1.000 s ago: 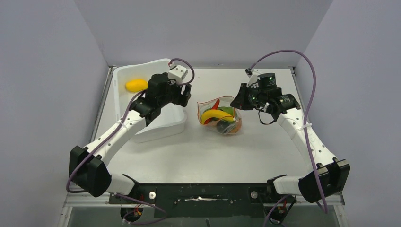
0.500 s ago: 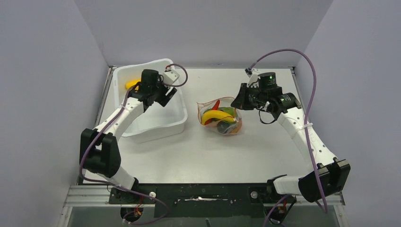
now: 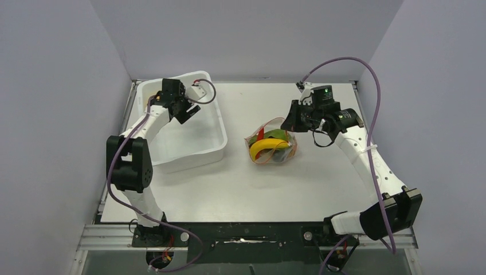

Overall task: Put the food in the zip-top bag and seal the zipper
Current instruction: Pick up the fake fruit from the bin.

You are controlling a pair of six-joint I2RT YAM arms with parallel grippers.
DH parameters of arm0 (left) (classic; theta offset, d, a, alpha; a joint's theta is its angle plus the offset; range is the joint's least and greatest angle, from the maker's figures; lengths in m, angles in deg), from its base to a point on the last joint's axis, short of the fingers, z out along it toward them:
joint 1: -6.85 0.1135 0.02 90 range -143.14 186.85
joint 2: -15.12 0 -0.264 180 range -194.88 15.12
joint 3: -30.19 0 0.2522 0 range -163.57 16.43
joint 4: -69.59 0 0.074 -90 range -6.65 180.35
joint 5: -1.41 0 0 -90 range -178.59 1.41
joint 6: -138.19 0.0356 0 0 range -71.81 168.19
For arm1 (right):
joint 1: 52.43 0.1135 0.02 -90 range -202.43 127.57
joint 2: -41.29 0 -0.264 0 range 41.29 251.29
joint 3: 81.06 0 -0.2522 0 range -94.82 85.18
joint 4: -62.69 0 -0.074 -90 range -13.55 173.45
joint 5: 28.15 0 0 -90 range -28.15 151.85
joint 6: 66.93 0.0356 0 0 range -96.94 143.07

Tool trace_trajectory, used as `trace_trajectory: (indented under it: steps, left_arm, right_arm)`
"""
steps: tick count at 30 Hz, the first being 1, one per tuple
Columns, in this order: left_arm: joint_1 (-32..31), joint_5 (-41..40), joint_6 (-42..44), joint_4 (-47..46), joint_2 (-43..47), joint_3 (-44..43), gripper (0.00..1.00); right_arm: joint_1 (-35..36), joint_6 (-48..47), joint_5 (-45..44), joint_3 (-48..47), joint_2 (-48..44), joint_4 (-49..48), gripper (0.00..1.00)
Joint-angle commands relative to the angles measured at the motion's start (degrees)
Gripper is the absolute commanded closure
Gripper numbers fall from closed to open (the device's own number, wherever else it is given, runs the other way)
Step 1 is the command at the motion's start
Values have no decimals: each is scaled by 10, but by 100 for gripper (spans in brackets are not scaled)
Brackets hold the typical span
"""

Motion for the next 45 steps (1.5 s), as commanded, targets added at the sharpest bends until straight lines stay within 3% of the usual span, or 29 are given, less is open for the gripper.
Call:
trace_trajectory:
  steps: [1,17,37,41,45]
  left_arm:
    - [37,9,82,-13,-42,-46,24]
    - [101,1,189,-91,-161,-108,25]
    - [98,-27,238,-164,-261,-169,25]
    - [94,-31,236,-178,-260,-161,33]
    - [83,-35,226,-176,-249,-151,48]
  right_arm:
    - [1,-7,-13,-45,10,-5,100]
    - [-2,-11,-40,-97,53,16,100]
    - [-8,-9,-45,-101,68,5,100]
    - [-8,-4,-44,-91,61,-5,100]
    - [-8,-3,-43,-80,51,-6,100]
